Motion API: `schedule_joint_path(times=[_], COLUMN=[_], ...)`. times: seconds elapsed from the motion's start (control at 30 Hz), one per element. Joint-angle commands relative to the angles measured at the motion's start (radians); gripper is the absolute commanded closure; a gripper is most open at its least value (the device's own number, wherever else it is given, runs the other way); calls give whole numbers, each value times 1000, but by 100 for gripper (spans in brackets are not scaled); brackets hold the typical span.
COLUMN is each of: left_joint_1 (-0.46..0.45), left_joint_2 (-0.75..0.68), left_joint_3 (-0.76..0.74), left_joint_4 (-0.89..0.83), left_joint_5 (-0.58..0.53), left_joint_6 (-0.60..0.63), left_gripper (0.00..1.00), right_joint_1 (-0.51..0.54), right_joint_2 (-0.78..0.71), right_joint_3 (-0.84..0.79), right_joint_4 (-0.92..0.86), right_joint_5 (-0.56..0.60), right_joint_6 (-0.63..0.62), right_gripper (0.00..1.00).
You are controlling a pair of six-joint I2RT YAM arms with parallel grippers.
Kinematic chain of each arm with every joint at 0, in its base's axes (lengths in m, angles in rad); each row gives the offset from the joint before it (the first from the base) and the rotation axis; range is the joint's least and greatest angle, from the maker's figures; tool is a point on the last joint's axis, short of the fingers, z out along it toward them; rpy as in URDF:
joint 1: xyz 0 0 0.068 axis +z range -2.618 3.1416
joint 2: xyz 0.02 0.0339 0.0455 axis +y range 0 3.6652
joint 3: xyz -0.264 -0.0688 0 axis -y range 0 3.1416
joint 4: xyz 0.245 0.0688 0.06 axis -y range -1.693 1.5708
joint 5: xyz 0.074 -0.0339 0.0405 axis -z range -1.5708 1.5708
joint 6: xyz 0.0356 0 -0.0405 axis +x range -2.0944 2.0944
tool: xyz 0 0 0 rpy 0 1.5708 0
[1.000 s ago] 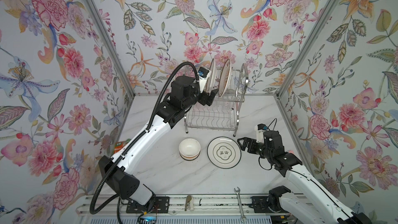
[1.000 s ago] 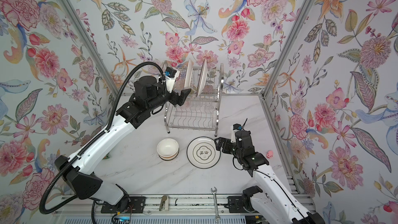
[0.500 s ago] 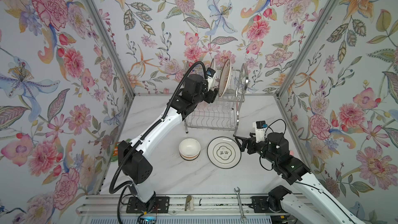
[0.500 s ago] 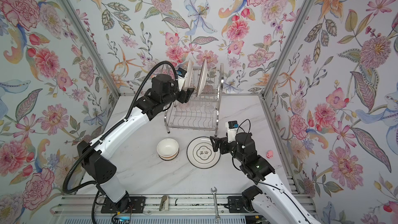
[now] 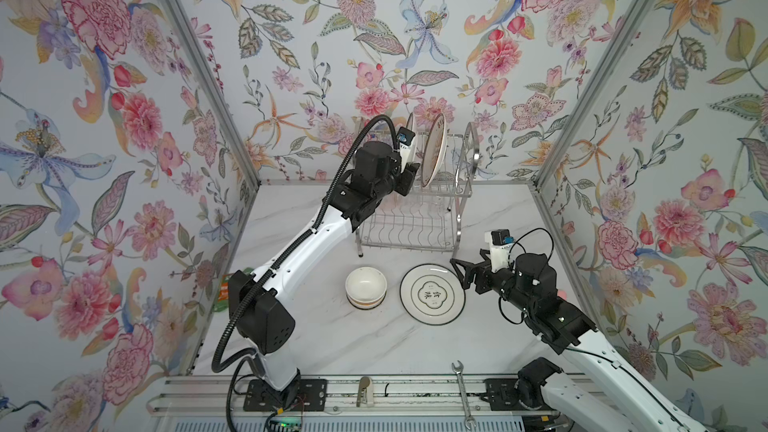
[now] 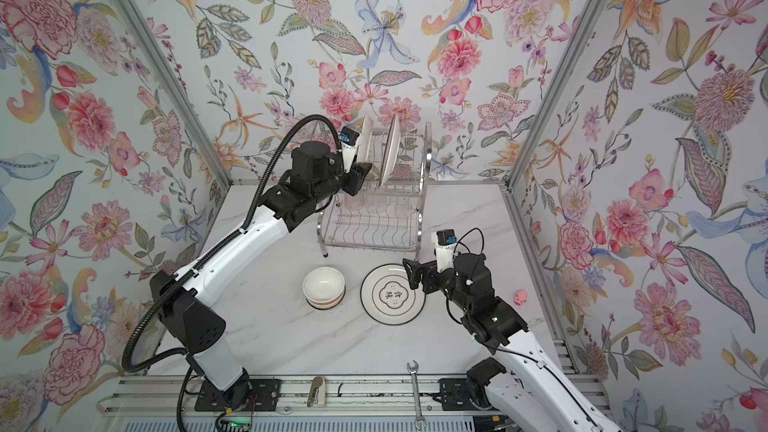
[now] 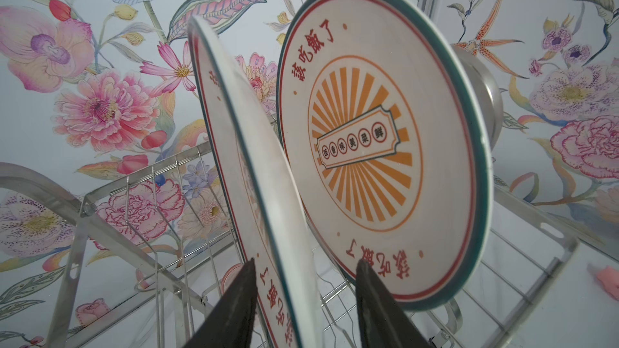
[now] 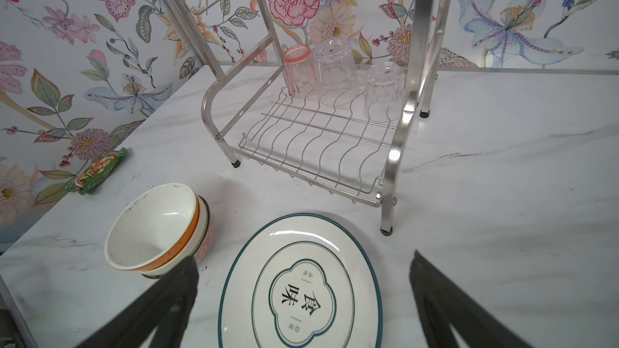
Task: Unload the mixed dishes from the dish rack
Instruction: 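Reach the left gripper to the next printed plate while the right gripper releases and withdraws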
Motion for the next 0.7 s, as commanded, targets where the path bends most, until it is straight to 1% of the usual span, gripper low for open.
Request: schedule_joint_path(times=[0.0,0.17,0.5,0.6,0.67], left_joint_1=[11,11,11,11,11], left_joint_2=[23,30,3,-13,-21], left_joint_3=[31,34,-20,-46,-59], left_joint_4=[28,34,92,118,128], left_joint_5=[7,7,7,6,7], left_joint_6=[-16,-24,-70,-78,-79], left_gripper=[54,62,69,76,78], right_joint_1=[6,6,6,6,5], right_joint_2=[5,0,-8,-5,-4], right_joint_3=[19,18,18,19,19], right_joint_4=[38,52,80,80,88], right_joint_5=[-6,-8,-33,-42,-55], right_joint_6=[-33,-43,-51,-58,-54], right_gripper=[1,1,1,1,1])
